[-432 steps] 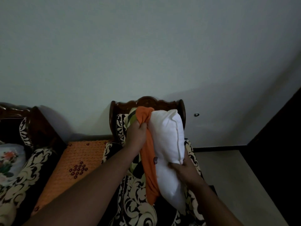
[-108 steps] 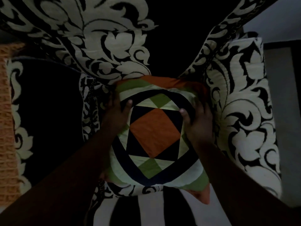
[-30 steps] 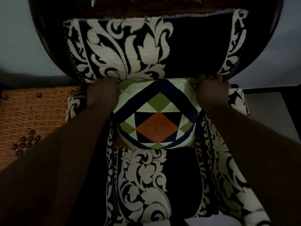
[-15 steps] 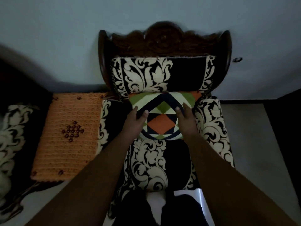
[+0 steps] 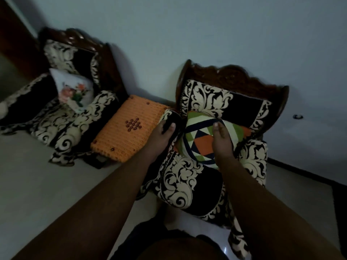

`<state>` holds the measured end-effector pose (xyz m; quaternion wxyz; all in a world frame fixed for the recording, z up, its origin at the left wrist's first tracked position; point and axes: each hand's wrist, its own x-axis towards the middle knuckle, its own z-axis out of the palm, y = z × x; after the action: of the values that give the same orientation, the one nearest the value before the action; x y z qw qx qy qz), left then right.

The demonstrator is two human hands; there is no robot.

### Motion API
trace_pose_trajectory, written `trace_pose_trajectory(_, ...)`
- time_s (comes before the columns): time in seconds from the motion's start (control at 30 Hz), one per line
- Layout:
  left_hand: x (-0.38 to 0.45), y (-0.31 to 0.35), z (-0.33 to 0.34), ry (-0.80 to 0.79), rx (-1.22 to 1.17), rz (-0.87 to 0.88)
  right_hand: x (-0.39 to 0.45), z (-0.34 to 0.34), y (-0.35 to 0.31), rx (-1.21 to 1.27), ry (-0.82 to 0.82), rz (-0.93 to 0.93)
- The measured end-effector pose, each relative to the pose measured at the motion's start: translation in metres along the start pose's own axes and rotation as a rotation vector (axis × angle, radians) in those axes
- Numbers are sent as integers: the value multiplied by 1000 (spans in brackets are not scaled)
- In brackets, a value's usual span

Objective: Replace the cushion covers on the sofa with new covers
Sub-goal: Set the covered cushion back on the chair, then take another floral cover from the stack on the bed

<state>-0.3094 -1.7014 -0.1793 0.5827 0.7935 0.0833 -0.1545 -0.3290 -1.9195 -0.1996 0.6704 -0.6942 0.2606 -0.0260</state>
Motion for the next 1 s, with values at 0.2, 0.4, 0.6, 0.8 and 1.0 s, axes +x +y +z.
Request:
trace_pose_trajectory(0.2,-72,6,-67,153,-78,38,-63,48,-36,-32,-242,-96)
trace_pose_trajectory(0.4,-140,7,-167,370,-120,71,-124,137,-72,-93,-423,-246)
trace_pose_trajectory(0.6,-225,-28,-290,627,-122,118,-220,262,-92,-81,-659,-293)
trace_pose_trajectory(0.8,-294,-72,-395,776,-107,104,-306,378,-90,-135,-790,-326)
trace_pose_trajectory(1.0,-376,-136,-530,961,-129,25,-428,513,-86,-165,-931,-482)
